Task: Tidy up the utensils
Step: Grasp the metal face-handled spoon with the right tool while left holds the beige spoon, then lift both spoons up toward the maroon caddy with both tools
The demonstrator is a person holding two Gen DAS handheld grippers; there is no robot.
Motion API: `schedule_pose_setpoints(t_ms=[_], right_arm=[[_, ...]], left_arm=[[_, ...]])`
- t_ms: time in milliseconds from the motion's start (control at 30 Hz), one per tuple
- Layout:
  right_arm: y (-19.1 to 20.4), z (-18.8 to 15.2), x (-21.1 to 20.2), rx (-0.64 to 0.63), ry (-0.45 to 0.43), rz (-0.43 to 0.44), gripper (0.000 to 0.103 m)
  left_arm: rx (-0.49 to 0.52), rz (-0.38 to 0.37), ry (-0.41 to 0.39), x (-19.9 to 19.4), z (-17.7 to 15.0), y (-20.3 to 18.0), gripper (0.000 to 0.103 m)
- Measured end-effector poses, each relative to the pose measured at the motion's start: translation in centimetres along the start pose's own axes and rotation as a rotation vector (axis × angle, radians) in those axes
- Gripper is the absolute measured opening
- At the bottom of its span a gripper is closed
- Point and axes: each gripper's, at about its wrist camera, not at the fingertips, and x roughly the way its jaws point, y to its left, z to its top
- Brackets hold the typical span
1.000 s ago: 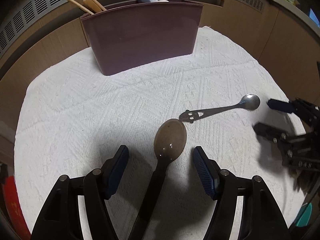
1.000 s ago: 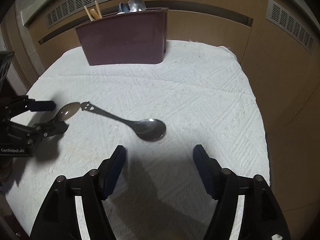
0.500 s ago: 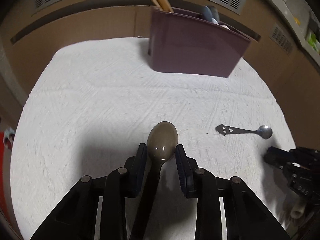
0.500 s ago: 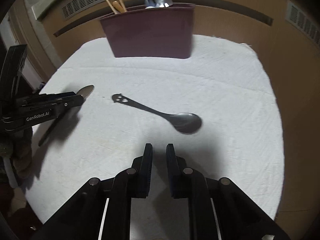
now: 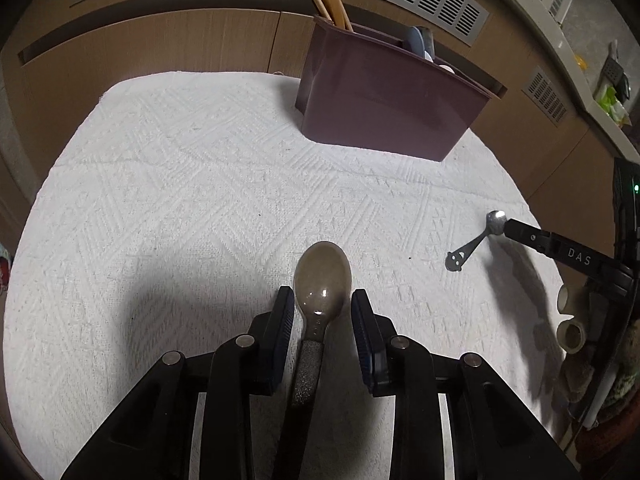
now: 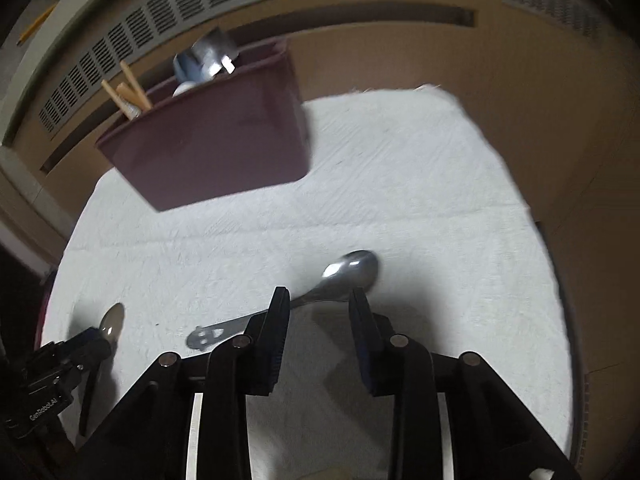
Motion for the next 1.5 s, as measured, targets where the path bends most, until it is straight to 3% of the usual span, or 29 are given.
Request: schedule_pose_setpoints(t_ms=[200, 267, 367, 533, 733, 767, 800, 1067, 1267, 1367, 1500], right_arm=[[-0.2, 1.0, 2.3, 0.091, 0.043, -0.035, 0.037], [0.6, 1.4, 2.8, 0.083, 0.011, -0.07, 0.038], [2.8, 2.0, 3.8, 0.036, -0.011, -0.057, 0.039], [6.8, 1.9, 4.9, -0.178, -0.023, -0.086, 0.043], [5.9, 1.9, 4.7, -0.159, -0.009, -0.059, 0.041], [6.1, 1.9, 4.7, -0.178, -0.01, -0.065, 0.035], [6.4, 1.8, 4.5, -0.206, -0.011, -0.058, 0.028], [7.1, -0.1, 0.6, -0.308, -0.101, 0.078, 0.028], [5.2, 0.1, -2.7, -0.3, -0.205, 0.086, 0.028], [4.4, 0.1, -4.8, -0.288, -0.248, 0.091, 0.028], [3.3, 0.1, -6.6, -0.291, -0.291, 0.099, 0.028]], left_arm=[[-0.034, -0.054, 0.001, 0.0, 0.2, 1.0, 0.031], [-0.041, -0.063, 0.0, -0.1, 0.1, 1.1, 0.031], [-0.042, -0.062, -0.002, -0.2, 0.1, 1.1, 0.031], [-0.037, -0.06, -0.002, -0.1, 0.1, 1.1, 0.031], [-0.03, -0.029, -0.003, -0.1, 0.1, 0.6, 0.031], [-0.025, -0.021, 0.0, 0.0, 0.1, 0.4, 0.031], [-0.014, -0.007, 0.006, 0.0, 0.1, 0.1, 0.031], [0.065, 0.092, 0.075, 1.4, 1.5, -1.9, 0.031], [0.154, 0.144, 0.095, 2.9, 3.1, -2.9, 0.031], [0.139, 0.126, 0.093, 2.7, 3.2, -2.7, 0.03], [0.058, 0.015, 0.016, -0.2, 2.6, -2.3, 0.03]])
